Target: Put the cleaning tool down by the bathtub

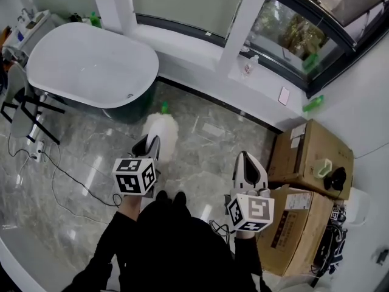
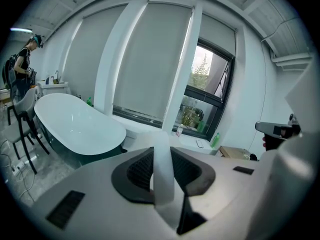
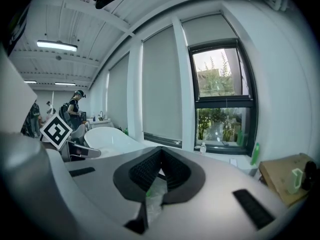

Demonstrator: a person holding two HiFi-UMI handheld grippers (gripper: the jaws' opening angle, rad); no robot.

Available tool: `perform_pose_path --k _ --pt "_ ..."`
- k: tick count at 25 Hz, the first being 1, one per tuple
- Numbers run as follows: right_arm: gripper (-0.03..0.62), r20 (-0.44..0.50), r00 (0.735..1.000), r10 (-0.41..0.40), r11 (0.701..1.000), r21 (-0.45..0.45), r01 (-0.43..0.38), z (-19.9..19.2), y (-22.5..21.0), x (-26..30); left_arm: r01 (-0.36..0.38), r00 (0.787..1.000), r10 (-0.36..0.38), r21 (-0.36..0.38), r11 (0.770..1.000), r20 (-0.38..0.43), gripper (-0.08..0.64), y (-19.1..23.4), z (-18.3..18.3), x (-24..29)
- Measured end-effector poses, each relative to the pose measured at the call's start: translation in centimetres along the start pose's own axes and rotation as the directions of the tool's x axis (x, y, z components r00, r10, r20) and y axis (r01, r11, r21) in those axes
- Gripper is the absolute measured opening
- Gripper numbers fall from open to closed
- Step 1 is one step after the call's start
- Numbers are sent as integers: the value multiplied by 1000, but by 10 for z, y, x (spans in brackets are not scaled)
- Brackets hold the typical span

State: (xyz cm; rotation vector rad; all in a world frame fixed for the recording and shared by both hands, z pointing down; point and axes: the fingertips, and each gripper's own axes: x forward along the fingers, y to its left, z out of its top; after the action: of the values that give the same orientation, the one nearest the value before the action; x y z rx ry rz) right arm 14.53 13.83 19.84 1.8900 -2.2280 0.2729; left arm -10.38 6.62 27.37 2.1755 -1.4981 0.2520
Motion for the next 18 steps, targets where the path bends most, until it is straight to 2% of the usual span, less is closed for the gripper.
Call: perform_pose_path --k 11,18 --pt "-2 0 1000 22 1000 0 -22 4 -15 31 -27 1000 27 0 1000 -4 100 4 14 35" --pt "-2 -38 999 5 1000 -6 -5 -1 -24 77 0 999 0 6 1000 -36 100 16 22 96"
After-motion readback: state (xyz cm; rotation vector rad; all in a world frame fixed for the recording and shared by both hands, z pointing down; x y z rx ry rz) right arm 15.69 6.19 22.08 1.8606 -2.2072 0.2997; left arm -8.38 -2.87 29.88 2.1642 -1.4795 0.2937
